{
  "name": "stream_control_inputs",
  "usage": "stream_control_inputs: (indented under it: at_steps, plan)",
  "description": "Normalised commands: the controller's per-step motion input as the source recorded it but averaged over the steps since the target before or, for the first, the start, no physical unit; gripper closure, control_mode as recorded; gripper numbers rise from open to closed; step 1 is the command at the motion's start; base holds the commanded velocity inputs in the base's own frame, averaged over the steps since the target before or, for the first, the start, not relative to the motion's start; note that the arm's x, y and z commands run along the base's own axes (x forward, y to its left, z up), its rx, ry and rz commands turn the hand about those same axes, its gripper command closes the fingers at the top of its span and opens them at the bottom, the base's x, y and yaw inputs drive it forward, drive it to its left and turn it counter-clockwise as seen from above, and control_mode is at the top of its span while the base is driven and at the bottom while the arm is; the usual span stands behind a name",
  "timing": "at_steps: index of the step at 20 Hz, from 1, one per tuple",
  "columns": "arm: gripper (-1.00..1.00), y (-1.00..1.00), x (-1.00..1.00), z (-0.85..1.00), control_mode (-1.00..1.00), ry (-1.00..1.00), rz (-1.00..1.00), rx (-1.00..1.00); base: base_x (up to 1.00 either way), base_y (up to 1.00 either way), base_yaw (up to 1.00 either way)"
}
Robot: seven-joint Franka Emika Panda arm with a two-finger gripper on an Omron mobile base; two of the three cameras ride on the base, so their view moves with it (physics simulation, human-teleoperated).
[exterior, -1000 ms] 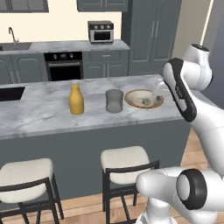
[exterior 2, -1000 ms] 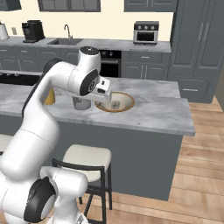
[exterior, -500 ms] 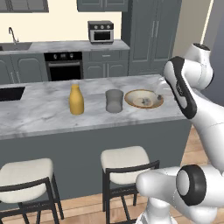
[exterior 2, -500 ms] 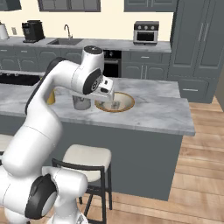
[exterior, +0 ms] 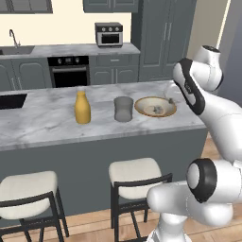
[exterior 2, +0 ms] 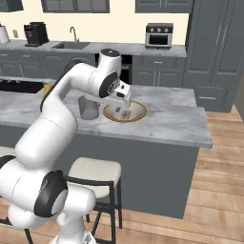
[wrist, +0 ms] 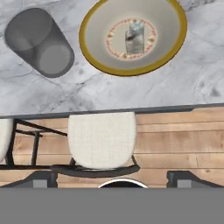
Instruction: There are two ice cubes in the ice bowl. Place both ice cubes in the glass cup.
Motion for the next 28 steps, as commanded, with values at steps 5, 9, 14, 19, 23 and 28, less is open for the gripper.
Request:
stream_control_inputs:
  at_steps: [5,9,14,19,23,28]
  plan:
    - [-1.00,-0.14,0.51,-0.04,-1.00,0.02,-0.11,0.01,0.00,0.00,0.00]
    - [-1.00,-0.01,0.51,-0.21,-1.00,0.06,-0.07,0.00,0.00,0.00,0.00]
    - [-1.00,0.00,0.47,-0.49,-1.00,0.17,-0.06,-0.02,0.00,0.00,0.00]
    - [-1.00,0.00,0.49,-0.18,-1.00,0.07,-0.06,-0.02,0.00,0.00,0.00]
    - [-1.00,0.00,0.42,-0.39,-1.00,0.06,-0.03,0.00,0.00,0.00,0.00]
    - [-1.00,-0.03,0.44,-0.36,-1.00,0.03,-0.02,-0.01,0.00,0.00,0.00]
